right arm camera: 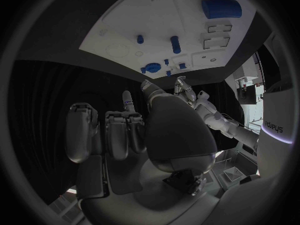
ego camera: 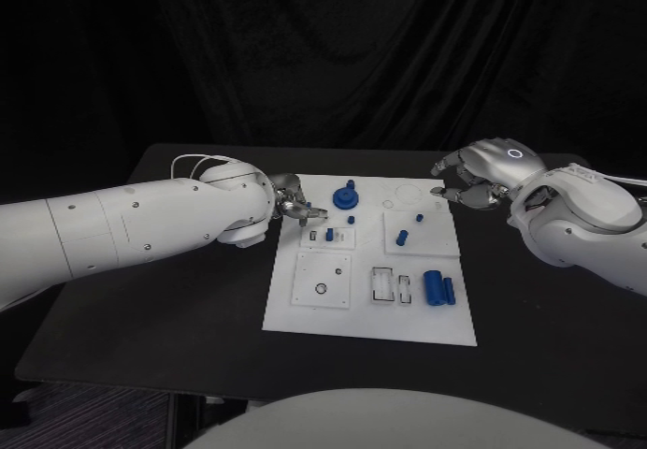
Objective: Assemble the parts on the task board
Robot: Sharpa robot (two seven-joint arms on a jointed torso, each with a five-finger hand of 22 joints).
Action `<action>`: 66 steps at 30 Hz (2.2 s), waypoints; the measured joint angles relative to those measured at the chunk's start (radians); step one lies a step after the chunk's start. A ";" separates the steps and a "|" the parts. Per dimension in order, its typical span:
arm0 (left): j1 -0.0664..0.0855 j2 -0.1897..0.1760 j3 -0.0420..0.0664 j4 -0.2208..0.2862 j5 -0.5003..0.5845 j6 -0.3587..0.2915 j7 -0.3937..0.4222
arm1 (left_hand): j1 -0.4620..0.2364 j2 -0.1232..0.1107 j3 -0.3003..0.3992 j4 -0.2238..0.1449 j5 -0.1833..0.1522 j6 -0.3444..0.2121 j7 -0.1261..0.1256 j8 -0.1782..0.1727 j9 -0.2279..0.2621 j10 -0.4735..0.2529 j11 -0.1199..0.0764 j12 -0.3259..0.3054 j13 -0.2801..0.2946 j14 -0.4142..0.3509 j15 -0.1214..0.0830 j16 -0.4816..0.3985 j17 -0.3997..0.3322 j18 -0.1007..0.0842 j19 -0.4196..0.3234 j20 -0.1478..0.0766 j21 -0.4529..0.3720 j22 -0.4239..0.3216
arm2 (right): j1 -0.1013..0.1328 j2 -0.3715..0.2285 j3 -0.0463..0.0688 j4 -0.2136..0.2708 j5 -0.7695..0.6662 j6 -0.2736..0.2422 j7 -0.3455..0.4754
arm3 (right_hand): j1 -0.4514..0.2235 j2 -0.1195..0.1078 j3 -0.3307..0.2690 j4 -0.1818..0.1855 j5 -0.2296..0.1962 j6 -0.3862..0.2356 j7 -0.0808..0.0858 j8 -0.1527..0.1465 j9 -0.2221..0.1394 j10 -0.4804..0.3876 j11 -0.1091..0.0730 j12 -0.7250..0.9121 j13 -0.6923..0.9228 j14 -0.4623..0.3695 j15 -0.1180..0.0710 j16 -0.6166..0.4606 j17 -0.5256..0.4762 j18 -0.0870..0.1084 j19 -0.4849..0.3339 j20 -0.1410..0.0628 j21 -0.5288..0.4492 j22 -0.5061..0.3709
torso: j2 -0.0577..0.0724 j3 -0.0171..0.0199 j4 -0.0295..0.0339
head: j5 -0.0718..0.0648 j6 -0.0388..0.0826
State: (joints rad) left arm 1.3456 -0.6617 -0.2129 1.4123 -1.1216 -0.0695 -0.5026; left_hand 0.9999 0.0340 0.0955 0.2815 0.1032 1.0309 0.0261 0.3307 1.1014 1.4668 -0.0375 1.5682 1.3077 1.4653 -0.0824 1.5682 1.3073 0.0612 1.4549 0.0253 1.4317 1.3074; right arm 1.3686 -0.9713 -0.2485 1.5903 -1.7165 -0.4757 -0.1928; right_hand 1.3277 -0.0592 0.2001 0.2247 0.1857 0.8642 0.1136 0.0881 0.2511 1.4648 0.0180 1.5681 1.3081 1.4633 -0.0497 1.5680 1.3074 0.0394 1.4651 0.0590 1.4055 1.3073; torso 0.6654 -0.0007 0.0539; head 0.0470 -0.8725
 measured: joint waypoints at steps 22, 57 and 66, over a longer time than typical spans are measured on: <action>0.008 0.075 0.000 -0.194 -0.060 -0.010 0.061 | 0.062 -0.010 -0.031 0.008 0.085 -0.017 -0.008 0.039 0.063 0.000 -0.007 0.000 0.000 0.000 -0.007 0.000 0.000 0.000 0.005 -0.005 0.000 0.000 | -0.007 0.006 0.000 -0.016 0.000 0.003 0.000 | 0.004 0.004 0.000 0.000 0.007 0.000 0.000 0.000 -0.001 0.000 0.000 0.000 0.000 0.000 0.000 0.000 0.000 0.000 0.000 0.000 0.000 0.001 | -0.001 0.0013 0.0006 | -0.003 0.000; 0.007 0.143 0.000 -0.302 -0.065 0.107 0.098 | 0.080 0.007 -0.054 0.004 0.078 -0.049 0.010 -0.011 0.052 -0.003 -0.003 0.000 0.000 0.001 -0.006 0.000 0.000 0.000 -0.013 0.005 -0.024 0.000 | -0.010 0.008 0.000 -0.014 0.000 0.004 0.002 | 0.004 0.004 0.004 -0.004 0.027 0.004 0.004 0.000 -0.005 0.000 0.000 0.000 -0.001 0.000 0.000 0.000 0.000 0.000 0.000 0.000 0.000 0.000 | 0.000 0.0015 0.0007 | -0.007 0.000; 0.007 0.144 0.000 -0.305 -0.066 0.111 0.099 | 0.089 0.015 -0.057 0.001 0.090 -0.052 0.013 -0.017 0.052 0.000 0.000 0.000 0.000 0.000 0.000 0.000 0.000 0.000 -0.013 0.006 -0.028 0.000 | -0.010 0.009 0.000 -0.014 0.000 0.004 0.002 | 0.004 0.004 0.004 -0.004 0.027 0.004 0.004 0.000 -0.005 0.000 0.000 0.000 -0.001 0.000 0.000 0.000 0.000 0.000 0.000 0.000 0.000 0.000 | 0.000 0.0011 0.0012 | -0.004 0.000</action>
State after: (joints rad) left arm 1.3526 -0.5182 -0.2129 1.1076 -1.1874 0.0410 -0.4040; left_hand 1.0884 0.0489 0.0390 0.2827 0.1932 0.9787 0.0390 0.3136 1.1539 1.4668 -0.0373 1.5683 1.3078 1.4654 -0.0819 1.5682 1.3073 0.0612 1.4418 0.0308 1.4039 1.3073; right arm 1.3587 -0.9628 -0.2485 1.5768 -1.7165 -0.4713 -0.1912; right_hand 1.3317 -0.0552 0.2042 0.2205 0.2131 0.8679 0.1172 0.0881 0.2459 1.4648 0.0180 1.5681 1.3074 1.4632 -0.0497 1.5680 1.3074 0.0394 1.4651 0.0590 1.4055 1.3077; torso 0.6651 0.0004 0.0550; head 0.0429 -0.8725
